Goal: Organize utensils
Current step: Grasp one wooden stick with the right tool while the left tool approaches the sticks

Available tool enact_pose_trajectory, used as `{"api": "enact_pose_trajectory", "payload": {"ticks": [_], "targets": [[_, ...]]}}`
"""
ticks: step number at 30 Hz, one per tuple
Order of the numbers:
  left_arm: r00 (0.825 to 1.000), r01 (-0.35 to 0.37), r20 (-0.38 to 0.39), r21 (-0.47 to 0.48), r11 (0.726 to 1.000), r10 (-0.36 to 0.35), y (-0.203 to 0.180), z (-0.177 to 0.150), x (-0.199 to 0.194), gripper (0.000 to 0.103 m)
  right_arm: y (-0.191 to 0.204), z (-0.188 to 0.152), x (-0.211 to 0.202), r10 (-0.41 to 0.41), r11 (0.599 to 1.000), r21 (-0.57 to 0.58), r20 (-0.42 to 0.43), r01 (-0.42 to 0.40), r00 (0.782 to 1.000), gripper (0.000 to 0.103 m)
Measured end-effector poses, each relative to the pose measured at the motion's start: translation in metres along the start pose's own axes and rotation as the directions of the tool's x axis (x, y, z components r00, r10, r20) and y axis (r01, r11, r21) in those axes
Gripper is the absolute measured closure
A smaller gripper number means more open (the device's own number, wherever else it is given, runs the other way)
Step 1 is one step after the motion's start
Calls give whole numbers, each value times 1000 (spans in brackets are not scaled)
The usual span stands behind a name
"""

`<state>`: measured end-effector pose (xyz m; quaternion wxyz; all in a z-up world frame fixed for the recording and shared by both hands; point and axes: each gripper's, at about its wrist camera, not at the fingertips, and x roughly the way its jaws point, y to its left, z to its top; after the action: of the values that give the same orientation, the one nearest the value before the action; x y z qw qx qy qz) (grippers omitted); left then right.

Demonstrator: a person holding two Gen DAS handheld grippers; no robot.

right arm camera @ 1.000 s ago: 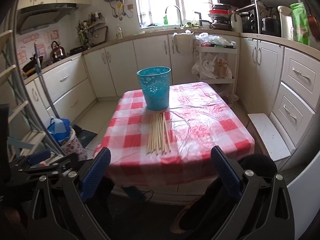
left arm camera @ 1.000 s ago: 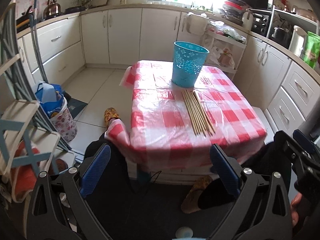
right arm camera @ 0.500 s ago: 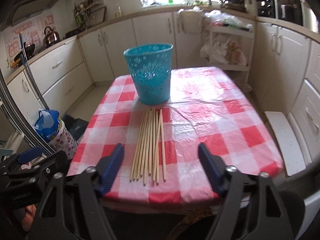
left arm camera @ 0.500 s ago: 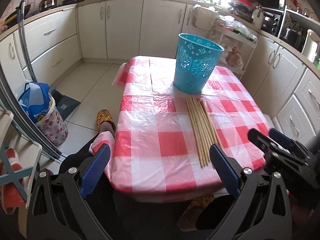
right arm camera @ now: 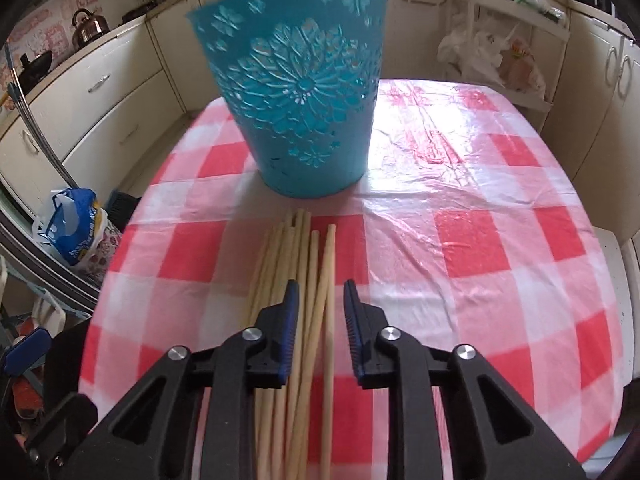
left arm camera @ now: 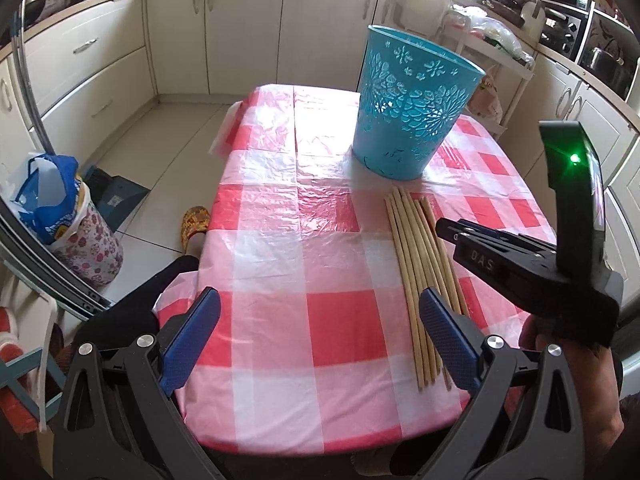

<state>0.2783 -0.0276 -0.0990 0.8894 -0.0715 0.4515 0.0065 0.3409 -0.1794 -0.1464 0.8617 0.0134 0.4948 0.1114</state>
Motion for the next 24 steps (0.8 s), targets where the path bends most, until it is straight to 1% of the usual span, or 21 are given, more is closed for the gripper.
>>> {"api": "enact_pose_trajectory", "payload": {"ticks": [1, 4, 11, 15, 19, 22, 24], "targets": [[1000, 1, -5, 0, 1000, -1, -1, 2, 4, 8, -1, 1, 4, 3, 1000, -4, -8, -3, 1000, 89], [1000, 1, -17, 3, 1000, -1, -2, 4, 15, 8, -6, 3, 12, 17, 1000, -6, -22, -17, 1000, 94], [1000, -1, -30, 2, 1000, 1, -4, 11, 29, 8, -19, 6, 11, 50, 998, 38, -33, -48, 998, 94], [1000, 0, -28, 11, 1000, 0, -7, 12, 32, 8, -24, 1, 3, 37, 998, 43, -18, -36, 999, 94], [999, -1, -32, 18, 1000, 2, -11, 13, 37, 8, -21, -2, 11, 12, 1000, 1, -45, -12, 999, 93], [1000, -7, -25, 30, 1000, 8, -15, 15, 39, 8, -14, -3, 12, -19, 998, -57, -32, 17, 999, 93], [1000, -8, -24, 35, 999, 9, -18, 17, 42, 8, -15, -4, 11, -21, 997, -78, -30, 19, 999, 94]]}}
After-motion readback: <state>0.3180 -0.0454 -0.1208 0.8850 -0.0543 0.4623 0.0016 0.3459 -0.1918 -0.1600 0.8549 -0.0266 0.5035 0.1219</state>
